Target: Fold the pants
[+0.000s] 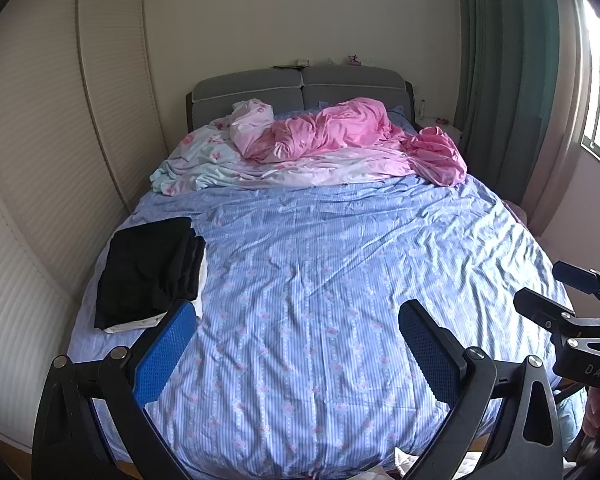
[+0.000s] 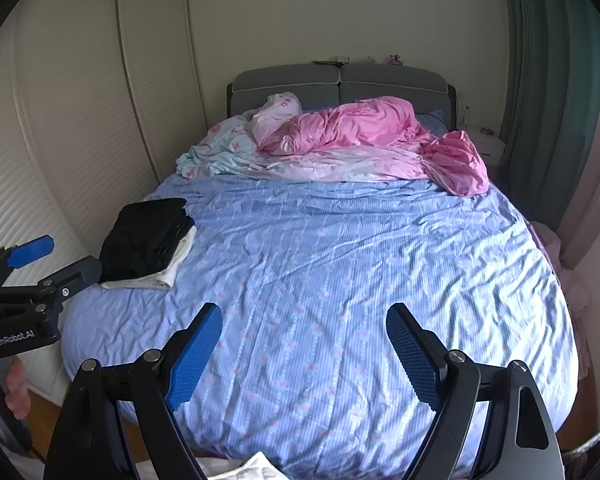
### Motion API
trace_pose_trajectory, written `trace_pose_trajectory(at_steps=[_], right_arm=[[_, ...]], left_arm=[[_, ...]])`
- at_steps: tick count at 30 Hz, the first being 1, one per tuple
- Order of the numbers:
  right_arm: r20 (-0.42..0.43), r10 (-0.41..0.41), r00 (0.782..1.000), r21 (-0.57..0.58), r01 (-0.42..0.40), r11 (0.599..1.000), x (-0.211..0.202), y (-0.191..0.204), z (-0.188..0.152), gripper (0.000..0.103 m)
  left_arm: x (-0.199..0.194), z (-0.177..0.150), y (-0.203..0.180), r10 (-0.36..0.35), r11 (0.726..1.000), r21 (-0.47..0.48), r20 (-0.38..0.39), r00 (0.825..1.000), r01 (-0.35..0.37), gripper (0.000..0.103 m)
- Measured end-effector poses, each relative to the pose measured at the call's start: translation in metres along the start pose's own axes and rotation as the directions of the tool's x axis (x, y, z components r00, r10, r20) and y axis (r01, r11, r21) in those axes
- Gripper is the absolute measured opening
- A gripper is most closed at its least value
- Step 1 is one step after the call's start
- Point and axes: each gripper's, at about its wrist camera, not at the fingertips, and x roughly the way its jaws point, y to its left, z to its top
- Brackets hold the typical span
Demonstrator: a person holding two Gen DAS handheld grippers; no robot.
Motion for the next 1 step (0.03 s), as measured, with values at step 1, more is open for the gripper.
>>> trace_pose_trajectory(at_steps=[1], right_arm=[[0.000,0.001,1.000,0.000,-0.001,1.000,0.0004,-0.0002,0.0003,0.085]], left_arm=[[0.0001,-0.0001,0.0000,0.001,1.000,0.000,0.000,1.000,-0.001,0.103]])
